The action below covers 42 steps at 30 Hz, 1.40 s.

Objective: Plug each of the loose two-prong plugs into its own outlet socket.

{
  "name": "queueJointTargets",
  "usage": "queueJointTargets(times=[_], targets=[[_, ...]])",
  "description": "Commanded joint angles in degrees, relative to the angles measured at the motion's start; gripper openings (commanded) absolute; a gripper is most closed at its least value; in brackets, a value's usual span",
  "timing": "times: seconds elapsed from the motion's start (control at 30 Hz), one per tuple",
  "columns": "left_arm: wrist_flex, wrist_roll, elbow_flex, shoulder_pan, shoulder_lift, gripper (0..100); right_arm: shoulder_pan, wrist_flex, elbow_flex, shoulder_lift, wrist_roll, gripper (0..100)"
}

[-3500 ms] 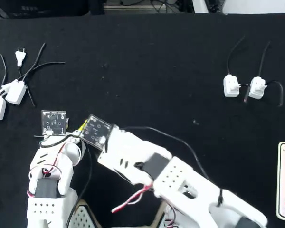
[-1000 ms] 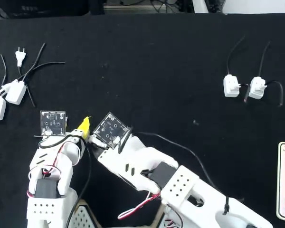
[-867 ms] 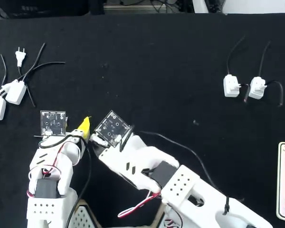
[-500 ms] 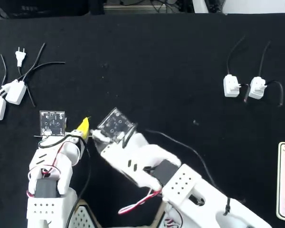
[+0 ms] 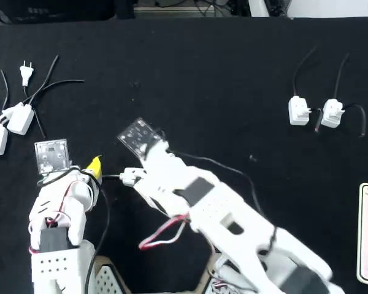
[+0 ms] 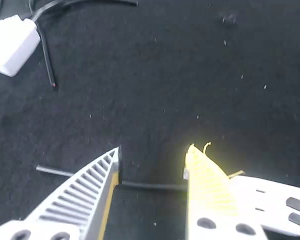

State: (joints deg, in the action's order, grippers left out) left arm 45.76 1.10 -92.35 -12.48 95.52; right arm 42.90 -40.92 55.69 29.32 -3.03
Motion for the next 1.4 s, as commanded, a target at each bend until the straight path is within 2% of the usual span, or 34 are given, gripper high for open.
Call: queueJointTargets(times=[0.0, 0.13, 0.37, 0.6, 0.8, 1.07, 1.23, 1.37], targets=[[-3.5, 0.4, 6.7, -0.7, -10.5, 22, -1.1, -3.0, -6.7, -5.1, 3.1, 1.0], [-8.1, 0.1, 11.6, -3.8, -25.3, 22, -1.1, -5.8, -8.6, -6.7, 6.6, 1.0], [-17.1, 0.0, 17.2, -5.0, -44.9, 22, -0.8, -13.5, -12.6, -7.0, 6.5, 1.0], [-16.5, 0.0, 27.3, -4.5, -64.8, 22, 0.4, -15.6, -13.0, -7.2, 6.3, 1.0], [-10.3, 0.1, 38.0, -2.4, -79.7, 22, 0.4, -15.6, -13.6, -11.2, 6.2, 1.0], [-6.0, 0.7, 40.4, -2.2, -82.9, 22, 0.2, -15.6, -18.7, -21.2, 5.5, 1.0], [-0.6, 6.1, 40.4, -2.2, -83.0, 22, 0.0, -15.6, -19.6, -21.8, 5.2, 1.0], [1.7, 7.8, 40.5, -1.9, -83.0, 22, -3.0, -14.9, -20.2, -21.8, 5.2, 1.0]])
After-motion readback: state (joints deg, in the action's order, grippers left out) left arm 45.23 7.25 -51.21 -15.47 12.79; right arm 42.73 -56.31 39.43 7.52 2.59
